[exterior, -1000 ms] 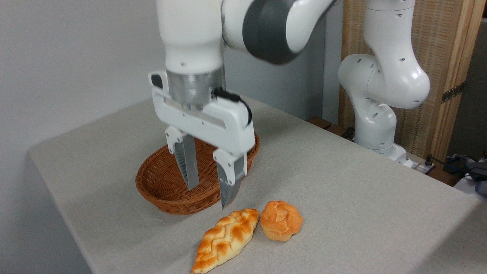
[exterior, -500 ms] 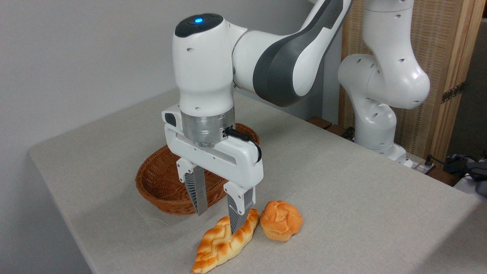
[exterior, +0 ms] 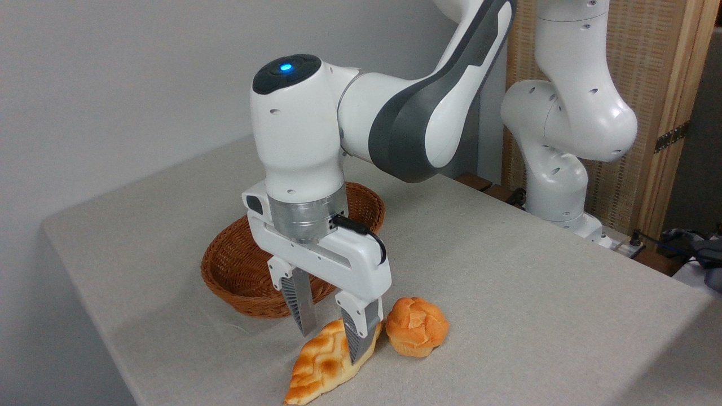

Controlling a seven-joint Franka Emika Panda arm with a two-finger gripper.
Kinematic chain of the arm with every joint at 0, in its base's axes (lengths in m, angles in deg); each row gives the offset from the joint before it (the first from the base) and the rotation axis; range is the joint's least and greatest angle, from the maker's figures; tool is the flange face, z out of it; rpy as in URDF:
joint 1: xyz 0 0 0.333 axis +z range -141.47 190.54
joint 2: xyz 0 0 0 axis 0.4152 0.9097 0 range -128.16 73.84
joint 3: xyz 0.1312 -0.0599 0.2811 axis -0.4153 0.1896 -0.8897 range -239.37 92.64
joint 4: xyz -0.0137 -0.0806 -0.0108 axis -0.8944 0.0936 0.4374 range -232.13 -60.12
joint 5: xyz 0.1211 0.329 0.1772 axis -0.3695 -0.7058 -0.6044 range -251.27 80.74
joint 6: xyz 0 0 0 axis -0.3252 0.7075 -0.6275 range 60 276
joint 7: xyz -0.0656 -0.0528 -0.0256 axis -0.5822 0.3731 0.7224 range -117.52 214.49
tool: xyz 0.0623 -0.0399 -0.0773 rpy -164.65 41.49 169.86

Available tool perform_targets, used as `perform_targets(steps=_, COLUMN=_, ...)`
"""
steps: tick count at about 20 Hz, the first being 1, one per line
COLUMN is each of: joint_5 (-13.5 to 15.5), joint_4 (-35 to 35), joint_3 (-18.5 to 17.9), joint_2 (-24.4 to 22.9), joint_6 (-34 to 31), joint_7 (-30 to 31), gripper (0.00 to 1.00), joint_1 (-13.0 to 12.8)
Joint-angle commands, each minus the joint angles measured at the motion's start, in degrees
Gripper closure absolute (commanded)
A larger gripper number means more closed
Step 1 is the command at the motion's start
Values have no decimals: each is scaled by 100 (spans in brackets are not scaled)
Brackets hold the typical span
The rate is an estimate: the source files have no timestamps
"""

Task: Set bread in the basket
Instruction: 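Close the gripper on the braided loaf's end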

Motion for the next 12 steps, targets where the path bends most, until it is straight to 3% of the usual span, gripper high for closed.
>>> perform_targets(steps=1, joint_5=-354, joint_4=-107, joint_3=-61, joint_2=-42, joint_6=141, joint_7=-72, gripper=0, joint_1=-42)
perform_targets(steps=12, joint_5=-354, joint_4=-177, joint_3=-61, joint_2=133, joint_6=150, joint_7=-46, gripper=0, joint_1=-112)
